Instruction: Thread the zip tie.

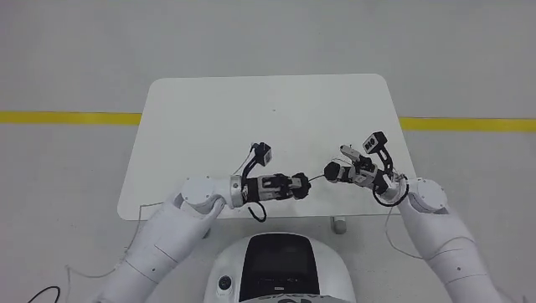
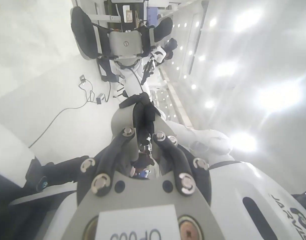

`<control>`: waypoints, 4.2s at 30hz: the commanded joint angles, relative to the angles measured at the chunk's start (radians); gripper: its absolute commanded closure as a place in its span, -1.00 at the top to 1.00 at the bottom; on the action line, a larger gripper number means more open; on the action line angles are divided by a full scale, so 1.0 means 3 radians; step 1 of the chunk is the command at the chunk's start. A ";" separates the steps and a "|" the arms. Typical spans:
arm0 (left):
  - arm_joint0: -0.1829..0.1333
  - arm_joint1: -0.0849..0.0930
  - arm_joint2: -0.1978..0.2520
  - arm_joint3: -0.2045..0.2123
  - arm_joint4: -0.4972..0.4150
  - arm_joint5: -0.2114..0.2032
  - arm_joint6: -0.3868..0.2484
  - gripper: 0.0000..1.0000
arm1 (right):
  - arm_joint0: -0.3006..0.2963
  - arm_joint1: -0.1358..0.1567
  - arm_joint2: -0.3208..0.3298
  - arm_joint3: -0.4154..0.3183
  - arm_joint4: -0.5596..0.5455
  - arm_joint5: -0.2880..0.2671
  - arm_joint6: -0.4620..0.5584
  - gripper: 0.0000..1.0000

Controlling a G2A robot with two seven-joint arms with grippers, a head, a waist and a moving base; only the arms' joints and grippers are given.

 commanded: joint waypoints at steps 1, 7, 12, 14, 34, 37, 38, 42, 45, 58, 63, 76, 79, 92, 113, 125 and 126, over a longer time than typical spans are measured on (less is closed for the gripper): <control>-0.0050 -0.0009 0.0029 0.0098 -0.0292 0.0060 -0.0200 -1.00 | 0.0057 -0.0004 -0.0015 0.0074 0.0203 0.0244 0.0176 1.00; -0.0207 -0.0029 0.0143 0.0414 -0.0675 0.0065 -0.0749 -1.00 | 0.0312 -0.0029 -0.0125 0.0557 0.0400 0.0192 0.0850 1.00; -0.0321 -0.0049 0.0204 0.0609 -0.0827 0.0050 -0.0843 -1.00 | 0.0468 -0.0026 -0.0429 0.0618 0.0348 0.0074 0.0907 1.00; -0.0351 -0.0053 0.0229 0.0629 -0.0774 0.0005 -0.0836 -1.00 | 0.0468 -0.0026 -0.0429 0.0618 0.0348 0.0074 0.0907 1.00; -0.0338 -0.0037 0.0223 0.0695 -0.0935 -0.0028 -0.0664 -1.00 | 0.0421 0.0136 -0.0698 0.0459 0.0708 -0.0095 0.0907 1.00; -0.0357 -0.0029 0.0237 0.0689 -0.0864 -0.0077 -0.0688 -1.00 | 0.0436 0.0180 -0.0801 0.0390 0.0770 -0.0127 0.0907 1.00; -0.0357 -0.0029 0.0237 0.0689 -0.0864 -0.0077 -0.0688 -1.00 | 0.0436 0.0180 -0.0801 0.0390 0.0770 -0.0127 0.0907 1.00; -0.0357 -0.0029 0.0237 0.0689 -0.0864 -0.0077 -0.0688 -1.00 | 0.0436 0.0180 -0.0801 0.0390 0.0770 -0.0127 0.0907 1.00; -0.0329 -0.0028 0.0237 0.0646 -0.0905 -0.0065 -0.0605 -1.00 | 0.0408 0.0176 -0.0788 0.0342 0.0795 -0.0098 0.0822 1.00; -0.0292 0.0010 0.0196 0.0613 -0.1006 -0.0067 -0.0663 -1.00 | 0.0385 0.0170 -0.0735 0.0411 0.1031 0.0057 0.0907 -0.12; -0.0306 0.0010 0.0221 0.0635 -0.1025 -0.0074 -0.0644 -1.00 | 0.0401 0.0173 -0.0775 0.0405 0.1051 0.0060 0.0907 -0.28; -0.0327 0.0017 0.0240 0.0671 -0.1088 -0.0100 -0.0625 -1.00 | 0.0414 0.0204 -0.0801 0.0413 0.1142 0.0023 0.0907 -0.38; -0.0321 0.0022 0.0240 0.0674 -0.1094 -0.0101 -0.0615 -1.00 | 0.0407 0.0215 -0.0800 0.0411 0.1167 0.0015 0.0907 -0.46; -0.0323 0.0033 0.0262 0.0670 -0.1112 -0.0102 -0.0599 -1.00 | 0.0411 0.0241 -0.0841 0.0405 0.1223 -0.0008 0.0907 -1.00; -0.0351 0.0042 0.0306 0.0684 -0.1130 -0.0094 -0.0580 1.00 | 0.0443 0.0275 -0.0869 0.0446 0.1194 -0.0074 0.0907 -1.00; -0.0351 0.0042 0.0306 0.0684 -0.1130 -0.0094 -0.0580 1.00 | 0.0495 0.0266 -0.0852 0.0543 0.1209 -0.0076 0.0907 -1.00; -0.0351 0.0042 0.0306 0.0684 -0.1130 -0.0094 -0.0580 1.00 | 0.0506 0.0262 -0.0851 0.0558 0.1209 -0.0061 0.0907 -1.00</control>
